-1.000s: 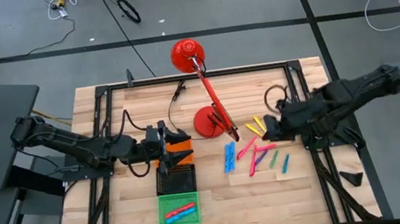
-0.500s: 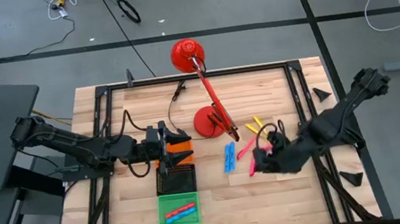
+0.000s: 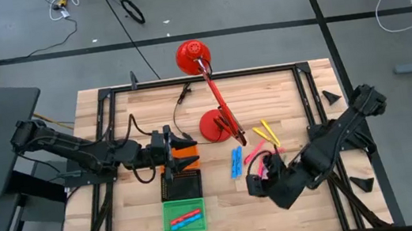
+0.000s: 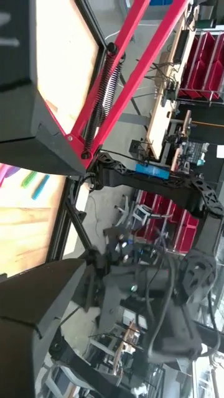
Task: Pick & Place Markers
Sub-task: Put the right blue highlighter into the green bin
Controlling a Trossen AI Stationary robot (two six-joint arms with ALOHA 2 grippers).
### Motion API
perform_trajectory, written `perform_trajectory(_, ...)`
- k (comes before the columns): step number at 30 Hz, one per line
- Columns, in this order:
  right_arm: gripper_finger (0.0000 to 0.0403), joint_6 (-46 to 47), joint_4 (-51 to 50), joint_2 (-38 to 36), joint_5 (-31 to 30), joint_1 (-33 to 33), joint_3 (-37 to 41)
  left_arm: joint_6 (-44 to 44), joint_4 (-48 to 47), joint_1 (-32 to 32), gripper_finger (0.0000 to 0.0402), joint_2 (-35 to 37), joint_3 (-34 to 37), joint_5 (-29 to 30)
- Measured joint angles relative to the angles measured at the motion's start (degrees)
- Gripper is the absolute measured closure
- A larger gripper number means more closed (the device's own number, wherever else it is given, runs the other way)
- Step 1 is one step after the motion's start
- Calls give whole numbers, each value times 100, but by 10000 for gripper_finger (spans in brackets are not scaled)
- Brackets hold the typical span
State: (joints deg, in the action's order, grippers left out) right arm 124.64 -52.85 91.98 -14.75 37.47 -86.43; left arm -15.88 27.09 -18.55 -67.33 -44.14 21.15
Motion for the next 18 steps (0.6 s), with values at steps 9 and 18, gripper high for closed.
perform_trajectory(9, 222, 98, -507, 574, -164, -29, -179, 0, 0, 1, 165, 0, 0, 1)
perform_trajectory(18, 222, -112, -802, 1129, -461, -246, -177, 7, 0, 0, 165, 0, 0, 0)
